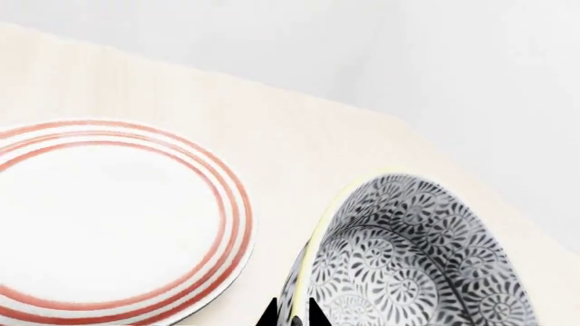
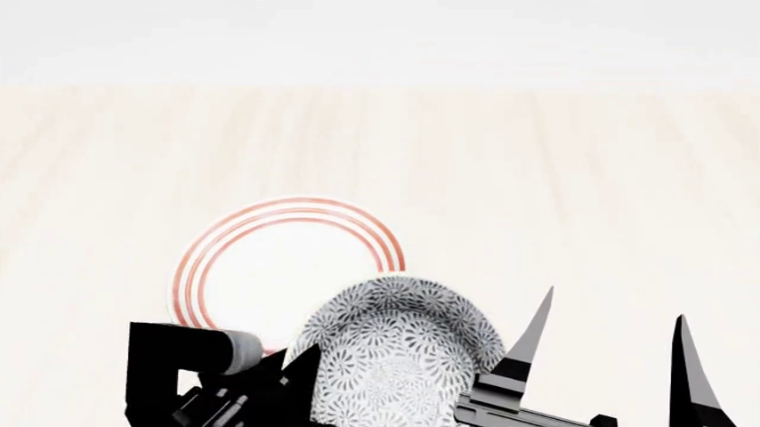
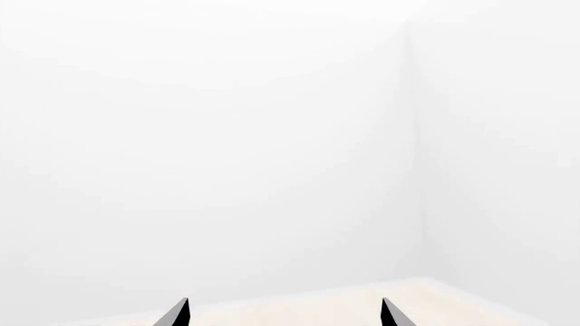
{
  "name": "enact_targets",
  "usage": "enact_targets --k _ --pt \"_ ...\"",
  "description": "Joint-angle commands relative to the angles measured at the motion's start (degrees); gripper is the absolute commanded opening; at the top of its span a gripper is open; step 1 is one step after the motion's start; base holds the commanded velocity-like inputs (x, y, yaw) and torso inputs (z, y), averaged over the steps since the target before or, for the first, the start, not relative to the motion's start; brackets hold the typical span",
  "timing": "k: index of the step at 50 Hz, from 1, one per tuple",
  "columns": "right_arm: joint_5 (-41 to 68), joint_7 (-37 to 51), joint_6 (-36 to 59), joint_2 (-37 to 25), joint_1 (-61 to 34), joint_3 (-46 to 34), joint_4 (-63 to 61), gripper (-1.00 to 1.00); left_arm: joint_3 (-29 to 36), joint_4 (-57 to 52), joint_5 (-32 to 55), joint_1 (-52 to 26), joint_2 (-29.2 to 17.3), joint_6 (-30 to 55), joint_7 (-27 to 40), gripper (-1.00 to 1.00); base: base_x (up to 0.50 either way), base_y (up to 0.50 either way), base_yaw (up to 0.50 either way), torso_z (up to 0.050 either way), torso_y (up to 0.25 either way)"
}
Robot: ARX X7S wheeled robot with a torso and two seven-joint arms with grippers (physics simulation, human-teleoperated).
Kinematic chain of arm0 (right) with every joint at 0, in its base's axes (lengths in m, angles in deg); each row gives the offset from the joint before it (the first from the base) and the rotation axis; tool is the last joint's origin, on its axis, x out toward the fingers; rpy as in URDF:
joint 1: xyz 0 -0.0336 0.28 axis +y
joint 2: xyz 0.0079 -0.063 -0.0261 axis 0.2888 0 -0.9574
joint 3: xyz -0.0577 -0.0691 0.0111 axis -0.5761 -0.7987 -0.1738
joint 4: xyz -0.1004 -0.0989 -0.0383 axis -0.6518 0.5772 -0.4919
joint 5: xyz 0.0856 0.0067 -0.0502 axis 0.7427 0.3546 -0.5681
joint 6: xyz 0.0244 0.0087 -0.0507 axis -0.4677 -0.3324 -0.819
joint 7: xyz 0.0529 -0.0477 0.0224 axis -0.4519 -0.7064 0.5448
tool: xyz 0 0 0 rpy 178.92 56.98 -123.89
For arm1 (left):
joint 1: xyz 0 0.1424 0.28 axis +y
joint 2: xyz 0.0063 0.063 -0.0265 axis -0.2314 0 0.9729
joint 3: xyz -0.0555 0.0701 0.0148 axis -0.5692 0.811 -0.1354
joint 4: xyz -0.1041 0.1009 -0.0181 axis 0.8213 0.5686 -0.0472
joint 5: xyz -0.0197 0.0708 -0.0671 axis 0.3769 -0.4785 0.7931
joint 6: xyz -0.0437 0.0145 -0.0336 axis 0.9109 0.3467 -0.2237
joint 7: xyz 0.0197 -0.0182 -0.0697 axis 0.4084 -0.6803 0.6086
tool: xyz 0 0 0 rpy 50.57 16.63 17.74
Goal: Put the bowl on the plate.
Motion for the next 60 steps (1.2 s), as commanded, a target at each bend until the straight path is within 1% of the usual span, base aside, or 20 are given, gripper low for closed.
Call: enact_targets --k 1,4,9,23,27,30,33,36,37,38,42,51,60 --pt "0.69 0.38 0.41 -0.26 -0.04 -0.24 0.03 1.0 5.18 -6.64 -10.84 -2.15 -3.39 -8.08 -3.33 -1.0 0.0 0.0 0.0 0.0 0.0" --pt "0.75 0.46 0.44 -0.35 0.0 -0.35 0.03 1.0 5.57 -8.14 -13.08 -2.52 -4.07 -9.86 -3.22 -1.0 0.0 0.0 0.0 0.0 0.0" --pt "0.96 0.58 0.54 -0.45 0.0 -0.54 0.16 1.0 4.43 -9.5 -13.27 -3.7 -4.64 -10.09 -2.35 -1.0 0.0 0.0 0.0 0.0 0.0" --pt "1.5 0.78 0.27 -0.72 -0.1 -1.04 1.17 1.0 -0.61 -4.85 -10.58 -6.6 -3.66 -9.72 0.26 -1.0 0.0 0.0 0.0 0.0 0.001" --pt "1.91 0.83 0.71 -0.83 -0.05 -1.14 1.02 1.0 -2.54 -1.18 -8.68 -8.12 -2.69 -8.48 1.33 -1.0 0.0 0.0 0.0 0.0 0.0" --pt "2.06 0.87 0.75 -0.87 -0.07 -1.25 1.1 1.0 -4.47 3.37 -5.68 -10.13 -1.49 -5.83 2.33 -1.0 0.0 0.0 0.0 0.0 0.0" --pt "2.15 0.94 0.76 -0.94 -0.08 -1.34 1.19 1.0 -5.26 5.81 -4.55 -11.33 -0.87 -4.44 3.21 -1.0 0.0 0.0 0.0 0.0 0.0" --pt "2.28 1.05 1.0 -1.01 -0.09 -1.41 1.05 1.0 -7.43 10.66 -1.38 -13.58 0.65 -0.8 5.65 -1.0 0.0 0.0 0.0 0.0 0.0" --pt "2.33 1.1 1.13 -1.04 -0.09 -1.43 0.91 1.0 -7.75 11.98 -1.0 -14.07 0.95 -0.32 6.01 -1.0 0.0 0.0 0.0 0.0 0.0" --pt "2.43 1.09 1.1 -1.07 -0.08 -1.43 0.96 1.0 -8.6 15.89 -0.29 -15.63 1.85 0.15 6.03 -1.0 0.0 0.0 0.0 0.0 0.0" --pt "2.67 1.08 0.83 -1.12 -0.26 -1.53 1.51 1.0 -10.37 22.21 1.35 -19.03 3.38 1.51 7.01 -1.0 0.0 0.0 0.0 0.0 0.0" --pt "2.88 1.31 0.76 -1.37 -0.23 -1.72 1.63 1.0 -11.04 29.41 1.83 -26.09 5.12 1.5 6.8 -1.0 0.0 0.0 0.0 0.0 0.0" --pt "3.04 1.41 0.22 -1.56 -0.22 -1.97 2.38 1.0 -10.26 36.42 -0.17 -29.74 6.25 -2.38 4.99 -1.0 0.0 0.0 0.0 0.0 0.001"
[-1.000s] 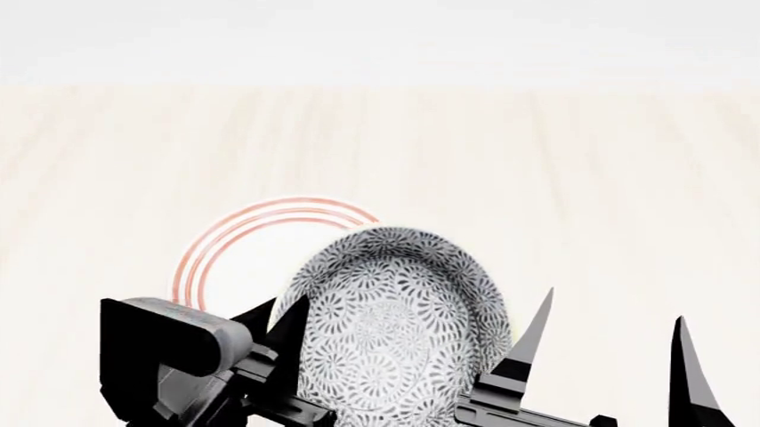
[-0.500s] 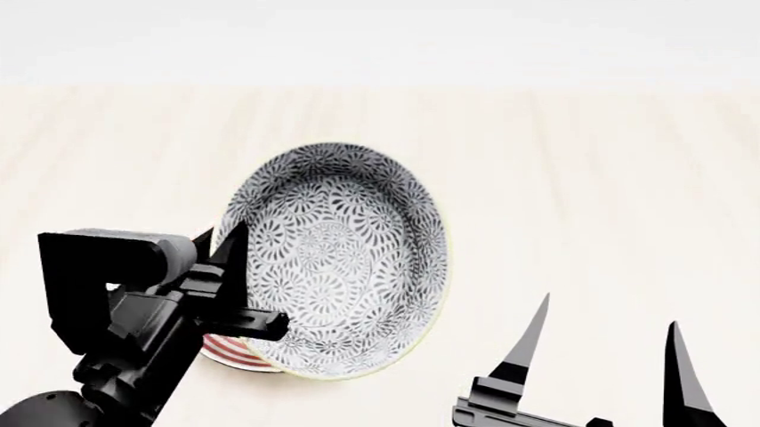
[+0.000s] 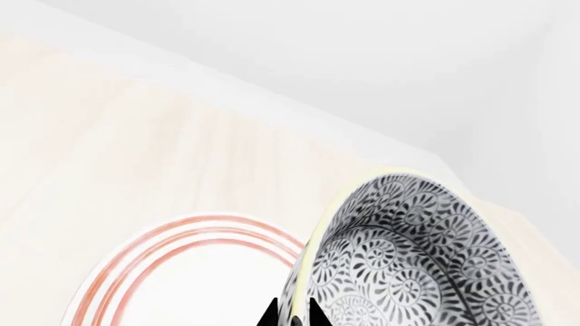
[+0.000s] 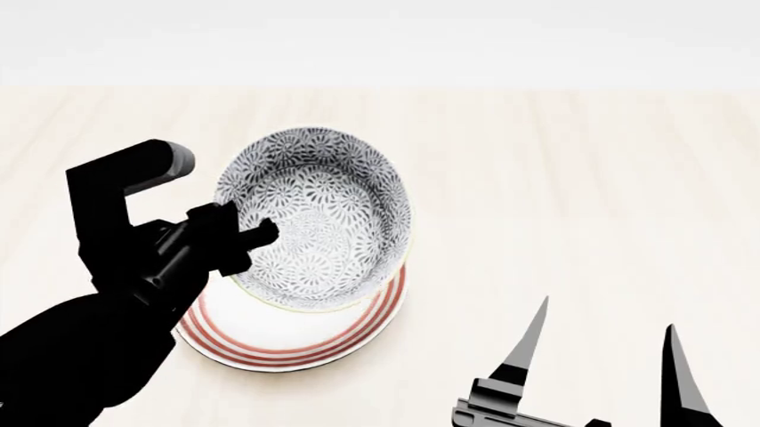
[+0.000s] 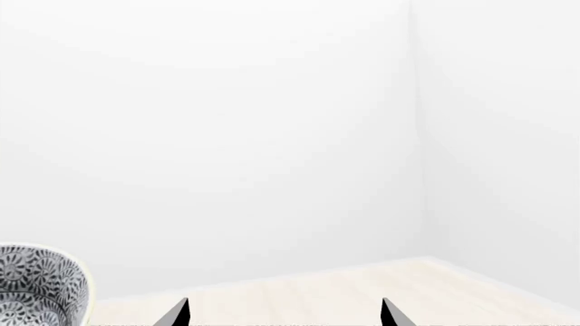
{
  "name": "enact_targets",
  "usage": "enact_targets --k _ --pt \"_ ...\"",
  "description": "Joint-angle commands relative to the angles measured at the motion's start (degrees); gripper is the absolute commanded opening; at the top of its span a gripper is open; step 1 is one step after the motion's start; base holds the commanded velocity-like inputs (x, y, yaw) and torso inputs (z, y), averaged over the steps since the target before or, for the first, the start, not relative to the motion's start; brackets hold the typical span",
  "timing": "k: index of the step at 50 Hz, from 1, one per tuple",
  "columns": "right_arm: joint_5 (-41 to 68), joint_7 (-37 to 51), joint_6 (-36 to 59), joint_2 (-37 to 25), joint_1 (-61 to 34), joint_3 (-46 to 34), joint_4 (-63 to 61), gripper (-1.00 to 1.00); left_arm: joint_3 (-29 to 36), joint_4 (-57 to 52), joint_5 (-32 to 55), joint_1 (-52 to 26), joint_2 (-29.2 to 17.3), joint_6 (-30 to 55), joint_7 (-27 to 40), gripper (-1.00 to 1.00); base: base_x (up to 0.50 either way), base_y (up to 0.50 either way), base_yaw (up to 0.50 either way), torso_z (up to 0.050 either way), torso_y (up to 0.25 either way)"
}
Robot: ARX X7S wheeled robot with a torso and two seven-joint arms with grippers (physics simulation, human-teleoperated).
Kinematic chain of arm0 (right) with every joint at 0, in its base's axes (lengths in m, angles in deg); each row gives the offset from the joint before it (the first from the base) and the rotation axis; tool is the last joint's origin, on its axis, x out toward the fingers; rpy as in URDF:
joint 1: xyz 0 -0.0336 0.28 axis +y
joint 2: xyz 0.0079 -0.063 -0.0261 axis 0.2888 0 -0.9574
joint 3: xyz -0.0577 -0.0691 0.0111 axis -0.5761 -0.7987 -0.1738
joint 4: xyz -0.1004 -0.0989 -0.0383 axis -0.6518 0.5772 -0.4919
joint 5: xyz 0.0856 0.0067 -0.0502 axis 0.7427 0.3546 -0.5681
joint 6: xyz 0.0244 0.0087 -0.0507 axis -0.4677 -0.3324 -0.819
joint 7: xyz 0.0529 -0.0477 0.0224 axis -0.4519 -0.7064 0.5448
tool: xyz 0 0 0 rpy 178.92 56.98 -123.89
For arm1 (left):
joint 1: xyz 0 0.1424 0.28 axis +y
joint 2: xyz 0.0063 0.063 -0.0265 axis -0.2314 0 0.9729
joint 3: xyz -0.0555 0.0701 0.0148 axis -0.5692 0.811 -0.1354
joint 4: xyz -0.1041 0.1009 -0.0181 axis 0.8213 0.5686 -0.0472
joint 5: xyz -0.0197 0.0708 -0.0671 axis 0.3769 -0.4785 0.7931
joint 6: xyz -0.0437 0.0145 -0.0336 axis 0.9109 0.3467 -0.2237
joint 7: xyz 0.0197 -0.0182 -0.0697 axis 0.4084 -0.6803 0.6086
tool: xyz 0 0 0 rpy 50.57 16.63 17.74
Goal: Put the bowl on the plate.
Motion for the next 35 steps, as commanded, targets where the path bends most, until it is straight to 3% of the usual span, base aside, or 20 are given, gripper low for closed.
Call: enact_targets --k 1,12,35 --pt "0.26 0.15 -0.61 -0.24 -0.02 -0.33 0.95 1.0 -0.77 9.57 -0.34 -6.27 2.05 -2.74 -0.89 -1.0 0.0 0.0 0.0 0.0 0.0" --pt "0.4 0.45 -0.69 -0.49 -0.04 -0.64 1.13 1.0 -1.81 19.65 0.72 -8.9 3.49 -2.41 1.53 -1.0 0.0 0.0 0.0 0.0 0.0" --pt "0.98 0.93 -1.01 -1.01 -0.11 -1.16 1.83 1.0 -0.92 40.48 0.95 -17.08 5.32 -9.69 -1.39 -1.0 0.0 0.0 0.0 0.0 0.0"
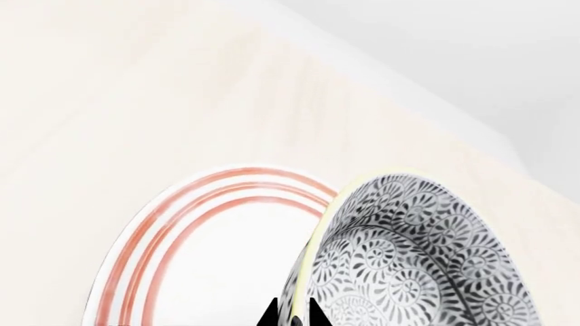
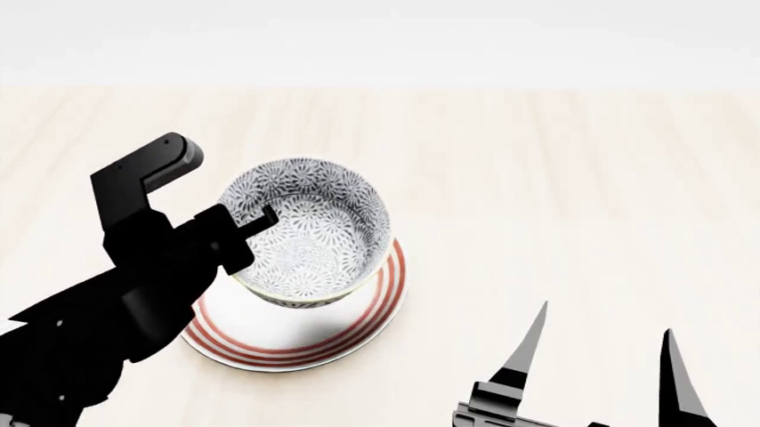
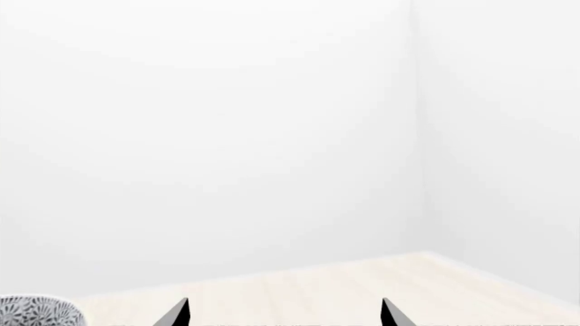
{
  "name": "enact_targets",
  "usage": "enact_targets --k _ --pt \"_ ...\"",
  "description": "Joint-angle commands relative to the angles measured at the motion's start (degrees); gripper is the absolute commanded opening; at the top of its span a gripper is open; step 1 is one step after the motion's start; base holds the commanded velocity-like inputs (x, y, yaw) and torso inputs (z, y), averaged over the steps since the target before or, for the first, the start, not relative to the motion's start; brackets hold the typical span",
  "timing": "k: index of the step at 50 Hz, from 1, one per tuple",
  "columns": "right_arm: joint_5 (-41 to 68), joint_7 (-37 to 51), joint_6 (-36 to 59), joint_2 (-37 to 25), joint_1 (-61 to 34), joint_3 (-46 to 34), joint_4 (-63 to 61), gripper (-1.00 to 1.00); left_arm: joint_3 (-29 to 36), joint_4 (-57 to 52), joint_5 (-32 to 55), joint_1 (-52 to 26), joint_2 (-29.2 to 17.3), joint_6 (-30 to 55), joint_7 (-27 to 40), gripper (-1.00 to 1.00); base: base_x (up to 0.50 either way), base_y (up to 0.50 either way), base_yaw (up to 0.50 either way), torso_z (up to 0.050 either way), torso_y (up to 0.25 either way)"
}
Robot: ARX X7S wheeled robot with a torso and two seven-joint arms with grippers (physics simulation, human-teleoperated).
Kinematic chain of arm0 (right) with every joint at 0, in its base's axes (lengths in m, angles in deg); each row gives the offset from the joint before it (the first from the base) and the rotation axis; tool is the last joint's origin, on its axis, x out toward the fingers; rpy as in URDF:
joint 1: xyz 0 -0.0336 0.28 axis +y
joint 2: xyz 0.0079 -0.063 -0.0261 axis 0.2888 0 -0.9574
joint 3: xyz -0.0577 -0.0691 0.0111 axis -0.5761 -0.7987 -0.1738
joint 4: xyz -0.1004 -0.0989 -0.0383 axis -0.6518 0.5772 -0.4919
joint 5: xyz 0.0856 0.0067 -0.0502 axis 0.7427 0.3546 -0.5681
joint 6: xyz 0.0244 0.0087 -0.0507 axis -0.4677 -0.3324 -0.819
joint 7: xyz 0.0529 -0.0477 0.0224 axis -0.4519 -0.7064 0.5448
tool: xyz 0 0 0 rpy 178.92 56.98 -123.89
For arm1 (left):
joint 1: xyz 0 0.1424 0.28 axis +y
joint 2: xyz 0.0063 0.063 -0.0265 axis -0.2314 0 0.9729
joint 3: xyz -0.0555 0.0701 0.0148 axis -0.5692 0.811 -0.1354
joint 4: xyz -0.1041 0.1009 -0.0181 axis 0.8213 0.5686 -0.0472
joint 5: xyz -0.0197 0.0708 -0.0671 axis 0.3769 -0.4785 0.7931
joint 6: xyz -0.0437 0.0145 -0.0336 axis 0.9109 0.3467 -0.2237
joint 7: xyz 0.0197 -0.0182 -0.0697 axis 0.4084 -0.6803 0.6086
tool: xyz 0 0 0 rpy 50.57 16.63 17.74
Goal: Put the bowl on the plate.
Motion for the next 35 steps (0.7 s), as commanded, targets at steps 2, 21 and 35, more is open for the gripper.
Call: enact_targets --k 2,21,35 --pt "0.25 0.24 -0.28 -0.26 0.01 -0.35 0.52 1.0 0.87 10.88 0.16 -5.02 1.09 -5.11 -2.79 -1.0 0.0 0.0 0.0 0.0 0.0" --pt "0.35 0.72 -0.32 -0.68 -0.08 -0.93 0.78 1.0 20.31 25.75 15.25 -10.78 1.68 -13.99 -6.56 -1.0 0.0 0.0 0.0 0.0 0.001" --pt "0.53 0.87 -0.87 -0.89 0.01 -1.4 1.3 1.0 27.12 25.77 15.31 -9.11 1.71 -15.56 -3.56 -1.0 0.0 0.0 0.0 0.0 0.001"
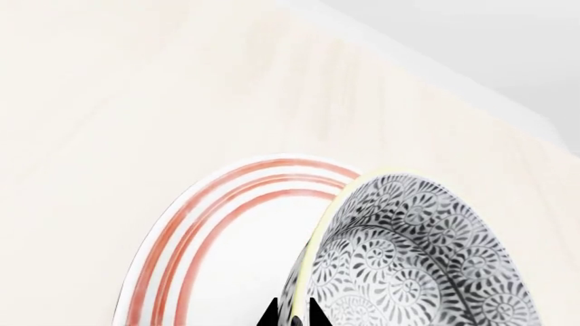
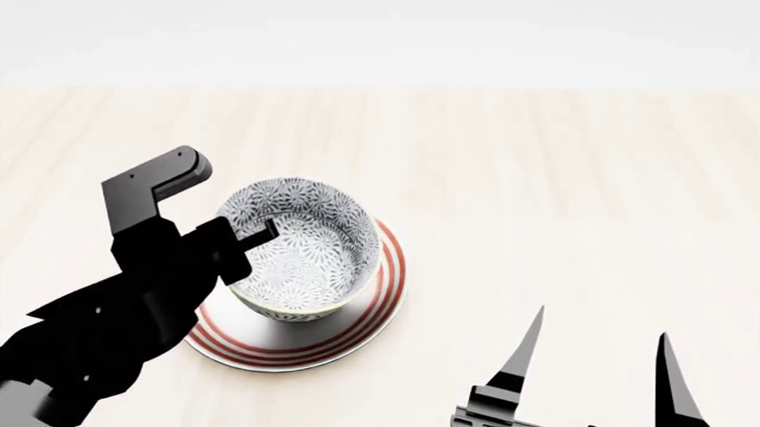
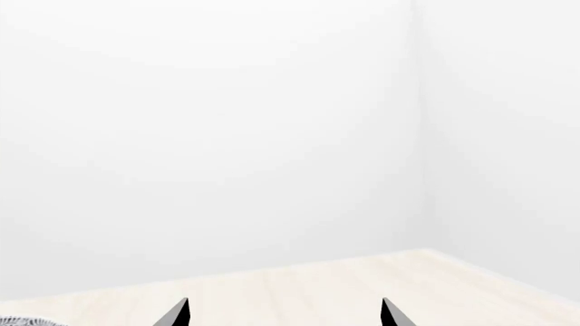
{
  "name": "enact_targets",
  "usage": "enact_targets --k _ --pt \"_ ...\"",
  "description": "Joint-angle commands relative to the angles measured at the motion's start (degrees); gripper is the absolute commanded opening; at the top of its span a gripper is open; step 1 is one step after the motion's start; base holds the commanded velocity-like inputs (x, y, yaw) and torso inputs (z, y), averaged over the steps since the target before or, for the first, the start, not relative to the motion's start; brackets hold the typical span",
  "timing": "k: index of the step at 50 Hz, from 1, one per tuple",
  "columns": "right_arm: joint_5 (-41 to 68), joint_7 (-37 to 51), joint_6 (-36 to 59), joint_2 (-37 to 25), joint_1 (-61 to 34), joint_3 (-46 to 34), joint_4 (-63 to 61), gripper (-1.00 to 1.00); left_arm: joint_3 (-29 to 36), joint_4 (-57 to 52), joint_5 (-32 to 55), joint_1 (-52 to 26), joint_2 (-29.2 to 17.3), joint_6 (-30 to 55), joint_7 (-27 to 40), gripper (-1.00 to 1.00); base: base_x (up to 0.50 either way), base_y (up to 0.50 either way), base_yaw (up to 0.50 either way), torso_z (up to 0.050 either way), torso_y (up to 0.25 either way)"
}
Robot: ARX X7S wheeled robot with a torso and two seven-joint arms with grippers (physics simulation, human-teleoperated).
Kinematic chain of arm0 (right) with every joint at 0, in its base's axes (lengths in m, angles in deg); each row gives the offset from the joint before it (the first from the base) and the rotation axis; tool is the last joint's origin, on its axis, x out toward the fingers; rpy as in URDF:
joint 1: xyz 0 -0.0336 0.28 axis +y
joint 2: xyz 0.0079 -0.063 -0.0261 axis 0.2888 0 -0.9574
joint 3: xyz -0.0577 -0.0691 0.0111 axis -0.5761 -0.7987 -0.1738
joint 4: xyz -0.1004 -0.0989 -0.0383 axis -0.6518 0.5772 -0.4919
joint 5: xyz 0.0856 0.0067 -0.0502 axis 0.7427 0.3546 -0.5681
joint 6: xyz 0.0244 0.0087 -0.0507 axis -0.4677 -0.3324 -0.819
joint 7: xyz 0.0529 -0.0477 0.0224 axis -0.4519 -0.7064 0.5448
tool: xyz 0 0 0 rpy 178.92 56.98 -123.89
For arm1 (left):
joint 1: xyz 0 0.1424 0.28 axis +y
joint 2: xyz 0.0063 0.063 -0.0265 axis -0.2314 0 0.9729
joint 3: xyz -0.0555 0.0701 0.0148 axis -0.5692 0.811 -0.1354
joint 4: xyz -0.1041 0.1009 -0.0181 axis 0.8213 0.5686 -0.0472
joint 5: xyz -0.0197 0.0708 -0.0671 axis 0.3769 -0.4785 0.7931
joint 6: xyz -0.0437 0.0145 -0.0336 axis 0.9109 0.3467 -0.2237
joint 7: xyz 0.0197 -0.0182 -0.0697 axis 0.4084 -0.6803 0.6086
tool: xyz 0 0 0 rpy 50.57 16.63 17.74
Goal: Put the bowl on the plate.
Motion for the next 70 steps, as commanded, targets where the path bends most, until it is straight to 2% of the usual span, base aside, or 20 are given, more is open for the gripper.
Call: enact_targets --k 1,12,25,26,33,39,40,42,47,51,59,61,63,65,66,67,68,70 --pt "0.13 0.17 -0.33 -0.2 0.06 -0.37 0.34 1.0 6.3 0.82 1.24 0.17 0.11 -2.25 1.61 -1.0 0.0 0.0 0.0 0.0 0.0" --pt "0.35 0.31 -0.47 -0.43 0.13 -0.68 0.34 1.0 18.12 0.82 7.81 0.47 0.12 -5.18 2.58 -1.0 0.0 0.0 0.0 0.0 0.0" --pt "0.51 0.52 -0.47 -0.65 0.14 -1.1 0.42 1.0 25.8 0.81 11.27 0.57 0.12 -8.68 2.64 -1.0 0.0 0.0 0.0 0.0 0.0" --pt "0.52 0.52 -0.48 -0.67 0.14 -1.14 0.42 1.0 27.15 0.8 11.4 0.44 0.13 -9.41 2.81 1.0 0.0 0.0 0.0 0.0 0.0" --pt "0.57 0.59 -0.69 -0.75 0.16 -1.39 0.72 1.0 39.37 -0.24 10.39 -1.03 0.12 -18.97 4.79 1.0 0.0 0.0 0.0 0.0 0.0" --pt "0.61 0.62 -0.89 -0.8 0.25 -1.65 0.96 1.0 44.46 -2.49 5.56 -2.77 -0.72 -26.4 9.28 1.0 0.0 0.0 0.0 0.0 0.0" --pt "0.65 0.62 -0.88 -0.81 0.22 -1.68 0.98 1.0 45.34 -5.35 4.42 -2.82 -2.12 -26.91 11.53 1.0 0.0 0.0 0.0 0.0 0.0" --pt "0.74 0.62 -0.84 -0.84 0.2 -1.73 1.04 1.0 50.42 -16.42 -2.5 -3.18 -7.58 -29.16 20.1 1.0 0.0 0.0 0.0 0.0 0.0" --pt "0.85 0.72 -0.66 -0.94 0.28 -1.89 0.85 1.0 55.98 -34.88 -11.13 -5.27 -16.31 -28.75 32.15 1.0 0.0 0.0 0.0 0.0 0.0" --pt "0.89 0.76 -0.7 -0.98 0.27 -2.03 0.94 1.0 57.58 -43.68 -14.26 -6.23 -20.55 -28.24 36.97 1.0 0.0 0.0 0.0 0.0 0.0" --pt "1.34 0.76 -0.18 -1.18 0.33 -2.3 0.53 1.0 57.87 -64.65 -16.3 -6.24 -33.75 -28.53 46.4 1.0 0.0 0.0 0.0 0.0 0.0" --pt "2.15 0.41 0.41 -1.13 0.29 -2.47 0.88 1.0 57.48 -69.56 -15.79 -3.43 -38.95 -30.93 49.3 1.0 0.0 0.0 0.0 0.0 0.0" --pt "2.16 0.28 0.62 -1.16 0.32 -2.76 1.02 1.0 57.59 -71.64 -16.07 -0.67 -42.06 -32.13 52.43 1.0 0.0 0.0 0.0 0.0 0.0" --pt "3.26 0.01 2.09 -1.08 0.31 -3.01 1.03 1.0 56.63 -72.71 -15.48 3.94 -44.85 -37.7 54.44 1.0 0.0 0.0 0.0 0.0 0.0" --pt "5.43 -0.62 3.7 -0.74 0.24 -3.08 1.5 1.0 56.83 -73.7 -18.78 8.08 -46.94 -41.79 57.68 1.0 0.0 0.0 0.0 0.0 0.0" --pt "5.46 -0.6 3.72 -0.76 0.23 -3.1 1.48 1.0 56.81 -73.72 -18.84 8.15 -46.96 -41.82 57.71 1.0 0.0 0.0 0.0 0.0 0.0" --pt "6.03 -0.8 5.17 -0.62 0.06 -3.5 2.21 1.0 57.39 -74.06 -23.81 12.73 -48.27 -46.21 60.81 1.0 0.0 0.0 0.0 0.0 0.0" --pt "5.84 -0.81 5.32 -0.5 0.05 -3.88 2.75 1.0 58.56 -72.78 -28.34 17.13 -48.35 -48.41 63.4 1.0 0.0 0.0 0.0 0.0 0.0"
